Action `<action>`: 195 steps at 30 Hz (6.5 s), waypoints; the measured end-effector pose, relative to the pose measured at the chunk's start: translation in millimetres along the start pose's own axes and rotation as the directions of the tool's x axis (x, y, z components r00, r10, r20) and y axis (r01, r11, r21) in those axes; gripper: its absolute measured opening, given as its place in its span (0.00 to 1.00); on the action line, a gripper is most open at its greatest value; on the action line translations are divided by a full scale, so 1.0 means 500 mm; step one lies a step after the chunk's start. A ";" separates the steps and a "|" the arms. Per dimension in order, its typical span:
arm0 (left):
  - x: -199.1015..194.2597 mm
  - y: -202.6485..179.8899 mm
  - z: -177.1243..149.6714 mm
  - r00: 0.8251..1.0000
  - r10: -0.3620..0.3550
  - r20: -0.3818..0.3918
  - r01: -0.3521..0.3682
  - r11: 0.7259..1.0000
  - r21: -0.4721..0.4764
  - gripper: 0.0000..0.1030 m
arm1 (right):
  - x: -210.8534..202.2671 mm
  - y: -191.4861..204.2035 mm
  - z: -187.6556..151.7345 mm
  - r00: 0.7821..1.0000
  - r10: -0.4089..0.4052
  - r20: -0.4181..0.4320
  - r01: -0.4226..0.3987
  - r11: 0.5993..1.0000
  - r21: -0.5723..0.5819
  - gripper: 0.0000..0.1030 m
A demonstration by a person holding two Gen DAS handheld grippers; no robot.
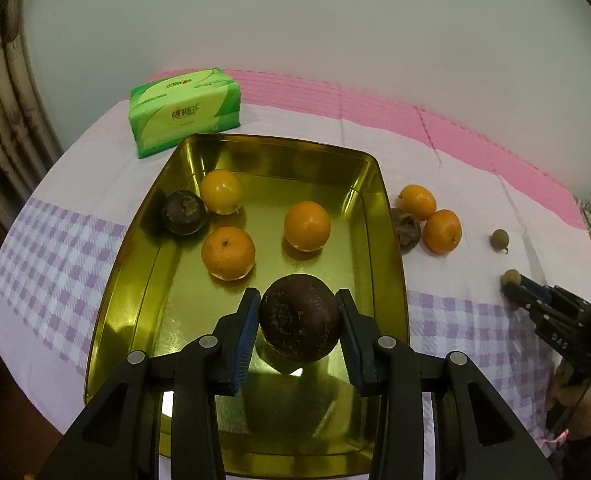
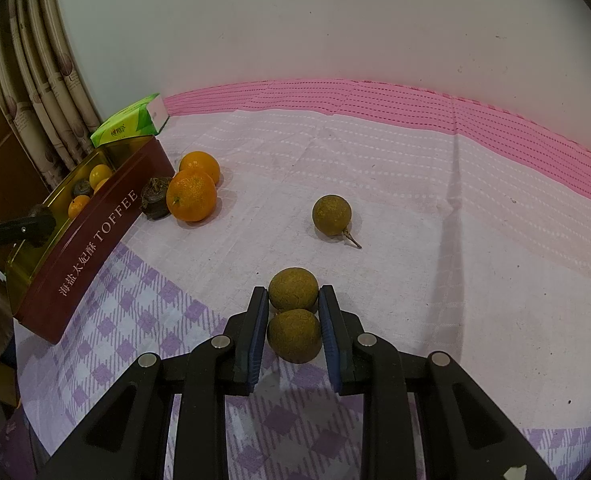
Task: Organize fruits
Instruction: 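Carry the dark brown fruit over the gold tray with left while right grasps two small olive fruits, then open the left gripper to drop the dark brown fruit and withdraw, then lower the two small olive fruits into the tray and open the right gripper, then withdraw the right gripper and grasp an orange beside the tray, then grasp the small stemmed olive fruit with left while right holds the orange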
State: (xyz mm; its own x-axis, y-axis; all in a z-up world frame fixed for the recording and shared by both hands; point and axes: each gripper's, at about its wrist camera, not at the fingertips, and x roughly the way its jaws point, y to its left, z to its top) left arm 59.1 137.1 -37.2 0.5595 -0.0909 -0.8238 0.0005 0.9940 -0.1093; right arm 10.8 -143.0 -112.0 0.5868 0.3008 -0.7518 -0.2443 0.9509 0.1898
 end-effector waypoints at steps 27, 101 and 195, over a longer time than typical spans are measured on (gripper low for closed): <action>-0.049 -0.032 -0.023 0.991 0.129 0.038 -0.132 0.989 0.073 0.41 | 0.002 0.002 0.001 1.000 -0.007 -0.001 0.007 1.000 -0.005 0.23; -0.251 0.153 -0.122 0.894 0.443 0.066 -0.397 0.852 -0.342 0.80 | 0.055 0.521 0.107 0.943 0.295 -0.155 -0.327 0.905 -0.270 0.23; -0.164 -0.291 0.012 0.990 -0.075 0.120 0.002 0.858 0.514 0.82 | -0.113 -0.277 -0.058 0.980 -0.195 0.026 0.187 0.964 0.190 0.38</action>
State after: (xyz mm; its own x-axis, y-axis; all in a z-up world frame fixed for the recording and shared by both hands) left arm 18.0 0.4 49.5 0.6534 -0.1568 -0.7406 0.4278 0.8836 0.1902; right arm -10.7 -294.0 -114.1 0.6430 0.1115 -0.7577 0.0204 0.9865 0.1624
